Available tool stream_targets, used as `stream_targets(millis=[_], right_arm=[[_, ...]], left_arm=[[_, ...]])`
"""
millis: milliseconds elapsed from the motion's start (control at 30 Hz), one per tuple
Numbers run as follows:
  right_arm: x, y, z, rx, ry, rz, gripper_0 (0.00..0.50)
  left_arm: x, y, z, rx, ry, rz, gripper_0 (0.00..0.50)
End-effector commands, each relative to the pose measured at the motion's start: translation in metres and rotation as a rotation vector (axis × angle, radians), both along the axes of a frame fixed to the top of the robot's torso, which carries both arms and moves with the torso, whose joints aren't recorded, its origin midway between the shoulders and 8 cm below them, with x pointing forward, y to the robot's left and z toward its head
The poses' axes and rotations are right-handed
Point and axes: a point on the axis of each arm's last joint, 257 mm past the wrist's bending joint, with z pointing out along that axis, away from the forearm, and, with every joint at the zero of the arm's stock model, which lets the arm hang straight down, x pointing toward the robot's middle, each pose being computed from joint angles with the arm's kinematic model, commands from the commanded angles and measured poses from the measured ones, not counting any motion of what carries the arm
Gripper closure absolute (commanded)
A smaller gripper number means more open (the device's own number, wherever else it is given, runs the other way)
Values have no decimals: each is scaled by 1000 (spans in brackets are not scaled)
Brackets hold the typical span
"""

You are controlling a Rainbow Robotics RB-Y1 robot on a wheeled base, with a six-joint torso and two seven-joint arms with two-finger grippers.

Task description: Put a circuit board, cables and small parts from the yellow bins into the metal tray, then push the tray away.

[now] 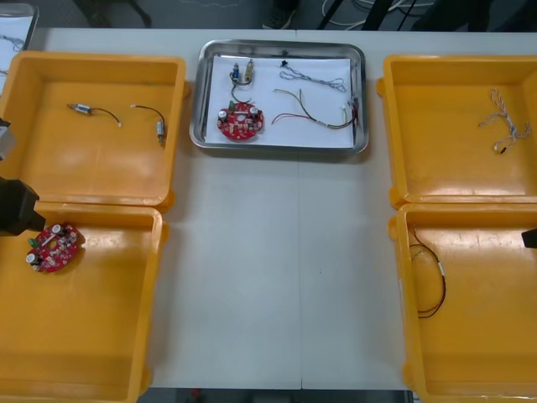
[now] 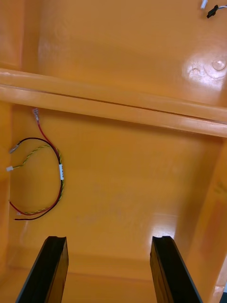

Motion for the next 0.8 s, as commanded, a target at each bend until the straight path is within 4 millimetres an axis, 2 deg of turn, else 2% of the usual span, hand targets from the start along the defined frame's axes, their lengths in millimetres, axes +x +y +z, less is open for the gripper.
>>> stream_targets(millis=[33,800], right_arm=[[-6,7,-4,15,4,-13,0],[-6,7,-4,15,4,-13,0]], left_arm=[[1,4,9,30,-33,-46,0],[1,4,9,30,-33,-46,0]])
